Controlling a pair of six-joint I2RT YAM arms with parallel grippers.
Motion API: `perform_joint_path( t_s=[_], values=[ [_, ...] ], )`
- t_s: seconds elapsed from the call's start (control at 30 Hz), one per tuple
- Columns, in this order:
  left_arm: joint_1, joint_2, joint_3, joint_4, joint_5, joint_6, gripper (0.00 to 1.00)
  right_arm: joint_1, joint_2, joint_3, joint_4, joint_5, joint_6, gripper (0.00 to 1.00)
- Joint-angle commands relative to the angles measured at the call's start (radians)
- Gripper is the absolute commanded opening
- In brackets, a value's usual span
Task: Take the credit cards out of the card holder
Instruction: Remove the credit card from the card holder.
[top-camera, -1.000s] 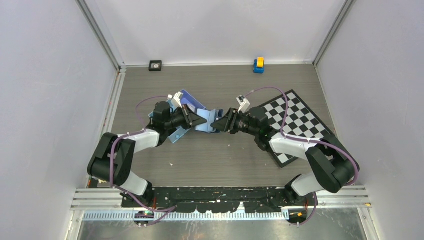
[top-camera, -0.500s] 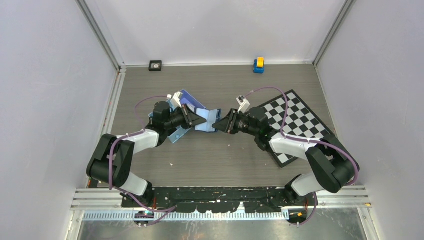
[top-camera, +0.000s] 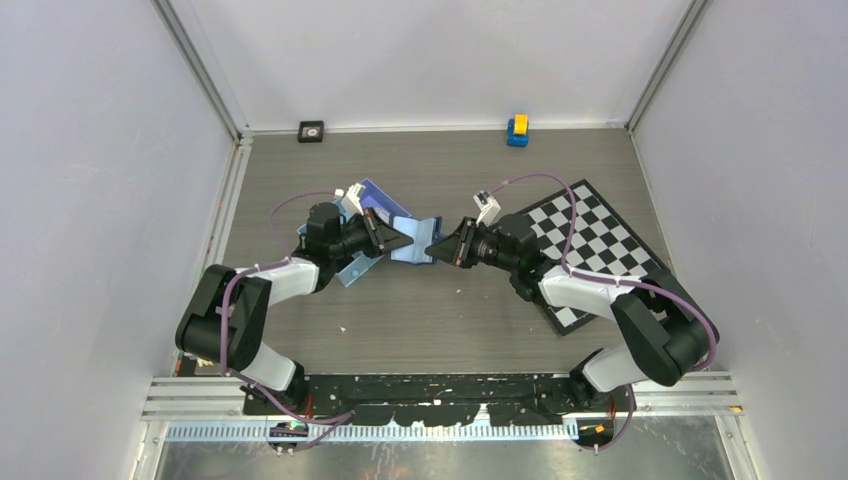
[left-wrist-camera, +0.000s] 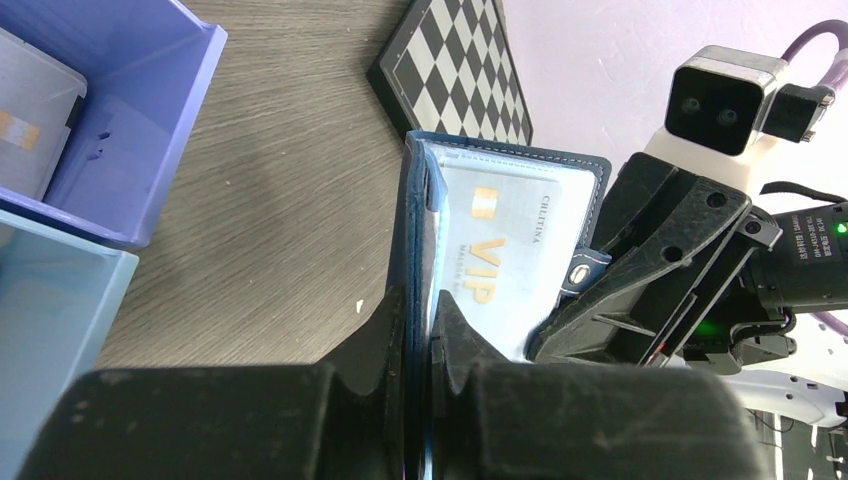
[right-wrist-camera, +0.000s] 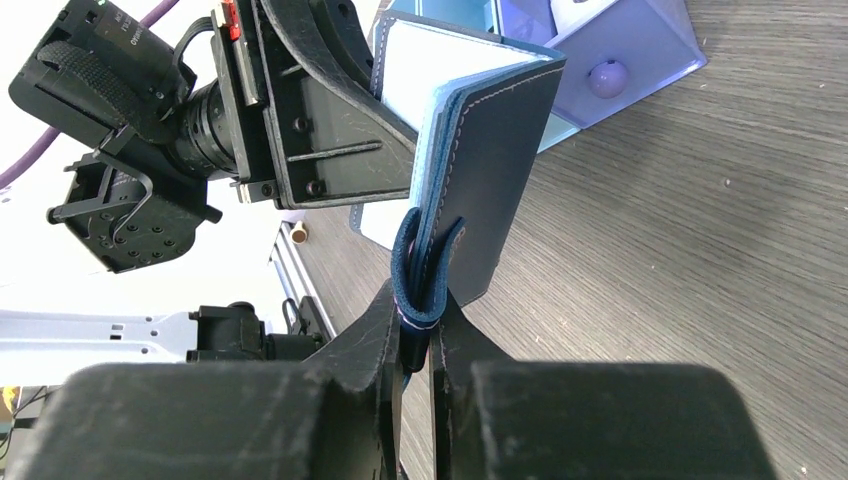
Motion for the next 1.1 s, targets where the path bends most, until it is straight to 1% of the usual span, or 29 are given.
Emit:
perform_joint_path(
  t_s=[0.0,0.07,0.17,0.43,0.6,0.77,0.87,0.97,1.07],
  values=[
    [-0.016,0.008,0.035,0.053,0.038,-0.008,0.00,0.007,-0.039,0.018,0.118,-0.034,0.012,0.13],
    [-0.017,0.009,0.035,0.053,0.039,-0.008,0.00,0.006,-0.039,0.017,0.117,-0.032,0.012,0.18],
    [-0.017,0.004,0.035,0.052,0.037,-0.008,0.00,0.007,-0.040,0.016,0.116,-0.029,0.012,0.22],
    [-0.017,0.003,0.034,0.051,0.037,-0.007,0.00,0.007,-0.039,0.016,0.116,-0.027,0.013,0.25],
    [-0.017,0.001,0.035,0.051,0.037,-0.007,0.00,0.005,-0.039,0.015,0.118,-0.025,0.013,0.29],
    [-0.017,0.000,0.035,0.051,0.037,-0.007,0.00,0.007,-0.041,0.015,0.116,-0.024,0.013,0.29],
    [-0.017,-0.001,0.034,0.050,0.037,-0.007,0.00,0.008,-0.039,0.020,0.102,-0.015,0.013,0.27],
    [-0.017,-0.004,0.033,0.049,0.035,-0.007,0.00,0.008,-0.037,0.032,0.043,0.013,-0.004,0.26],
    [-0.017,-0.010,0.030,0.046,0.030,-0.003,0.00,0.007,-0.034,0.056,-0.036,0.053,-0.028,0.22]
  ],
)
